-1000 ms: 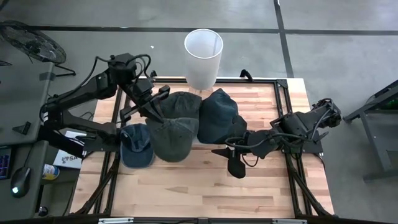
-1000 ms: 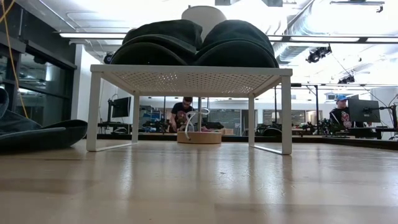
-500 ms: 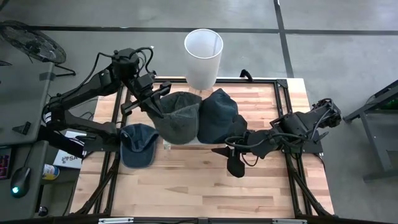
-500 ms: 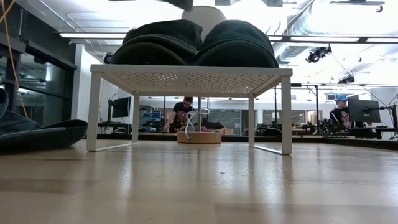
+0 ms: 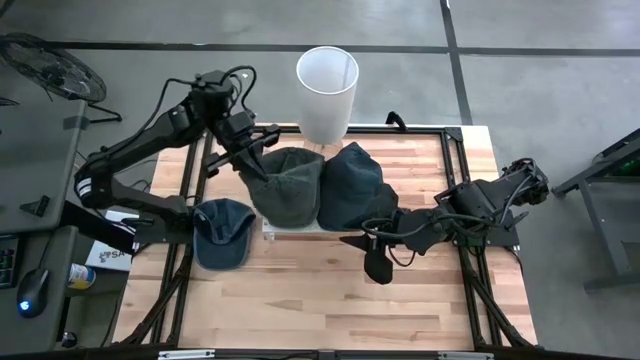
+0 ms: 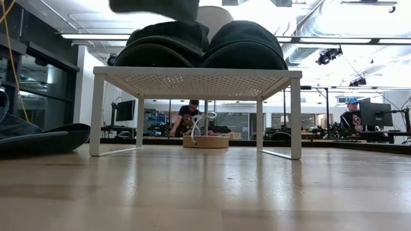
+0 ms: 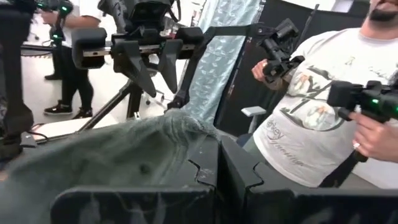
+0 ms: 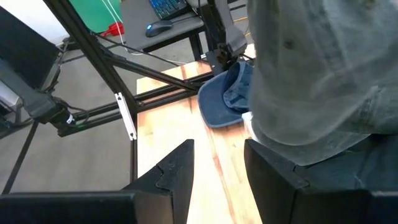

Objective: Pick & Place hat
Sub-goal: Stack the green cap on the green cap on the shelf

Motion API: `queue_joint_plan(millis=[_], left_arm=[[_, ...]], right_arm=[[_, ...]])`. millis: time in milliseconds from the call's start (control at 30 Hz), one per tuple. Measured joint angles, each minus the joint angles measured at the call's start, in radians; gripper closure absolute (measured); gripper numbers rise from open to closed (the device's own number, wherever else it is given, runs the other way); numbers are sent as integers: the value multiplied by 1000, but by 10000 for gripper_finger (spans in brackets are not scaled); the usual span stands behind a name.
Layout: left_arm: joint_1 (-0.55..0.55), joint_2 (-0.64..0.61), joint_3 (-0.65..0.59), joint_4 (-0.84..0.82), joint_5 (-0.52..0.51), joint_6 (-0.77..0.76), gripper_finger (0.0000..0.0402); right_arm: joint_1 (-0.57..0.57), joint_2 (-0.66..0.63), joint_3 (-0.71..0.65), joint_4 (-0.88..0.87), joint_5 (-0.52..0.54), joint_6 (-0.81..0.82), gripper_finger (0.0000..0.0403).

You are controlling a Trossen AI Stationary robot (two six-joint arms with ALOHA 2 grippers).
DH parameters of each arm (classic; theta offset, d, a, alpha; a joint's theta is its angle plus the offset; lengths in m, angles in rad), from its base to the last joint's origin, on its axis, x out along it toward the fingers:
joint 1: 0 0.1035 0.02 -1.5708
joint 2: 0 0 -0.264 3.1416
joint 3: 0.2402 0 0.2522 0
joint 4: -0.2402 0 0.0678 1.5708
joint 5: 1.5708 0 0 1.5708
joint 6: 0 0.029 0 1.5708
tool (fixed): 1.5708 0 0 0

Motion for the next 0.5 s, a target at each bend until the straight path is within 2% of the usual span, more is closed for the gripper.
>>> queue_joint_plan(millis=[233,500], left_arm=[[0,45,0,-1,48,15,401],[27,60,0,-1,52,56,401]], right_arm=[[-6,0,0,-4,1,3,269],[-12,0,0,-11,0,4,269]])
